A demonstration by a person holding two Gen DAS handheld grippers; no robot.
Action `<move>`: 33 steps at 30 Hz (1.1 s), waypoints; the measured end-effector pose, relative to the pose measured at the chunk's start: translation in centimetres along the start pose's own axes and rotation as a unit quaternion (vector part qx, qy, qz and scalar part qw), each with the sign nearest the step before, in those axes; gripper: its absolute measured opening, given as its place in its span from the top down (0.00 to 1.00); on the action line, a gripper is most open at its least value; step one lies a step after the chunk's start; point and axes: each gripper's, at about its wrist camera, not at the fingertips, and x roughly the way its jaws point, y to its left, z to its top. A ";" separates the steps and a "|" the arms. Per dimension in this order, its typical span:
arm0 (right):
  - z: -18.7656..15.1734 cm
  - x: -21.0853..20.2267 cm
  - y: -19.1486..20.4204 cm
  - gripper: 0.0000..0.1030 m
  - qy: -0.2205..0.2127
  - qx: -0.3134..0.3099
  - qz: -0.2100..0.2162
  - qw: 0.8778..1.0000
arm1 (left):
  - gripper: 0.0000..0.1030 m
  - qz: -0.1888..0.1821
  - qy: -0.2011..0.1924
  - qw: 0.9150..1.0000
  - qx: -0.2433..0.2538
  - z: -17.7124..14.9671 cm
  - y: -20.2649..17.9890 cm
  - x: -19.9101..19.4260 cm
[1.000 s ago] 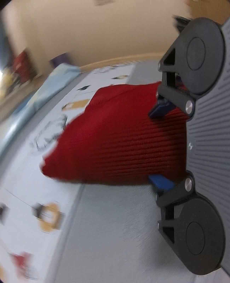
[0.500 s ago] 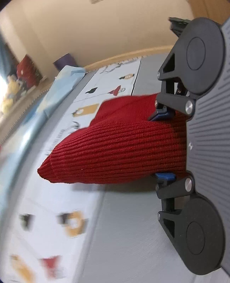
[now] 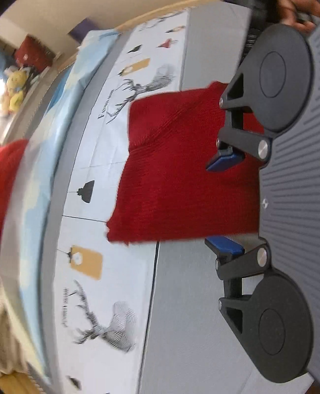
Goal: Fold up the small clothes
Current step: 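Press the refolded red sweater flat with both grippers and release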
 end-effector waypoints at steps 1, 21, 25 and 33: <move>-0.1 0.1 0.5 0.91 -0.002 -0.008 -0.013 1.000 | 0.39 -0.005 0.002 1.000 0.002 -0.4 0.2 -0.4; -3.0 -1.3 1.8 0.85 0.055 -0.073 -0.028 0.995 | 0.34 -0.037 0.052 0.996 0.065 -4.4 -0.2 5.6; -3.5 -2.5 1.5 0.86 0.055 -0.068 -0.023 0.996 | 0.35 -0.032 0.012 0.995 0.092 -4.4 -1.4 5.0; -3.9 -3.1 1.7 0.80 0.026 -0.076 -0.059 0.995 | 0.33 -0.013 0.021 0.995 0.100 -4.8 -2.2 5.1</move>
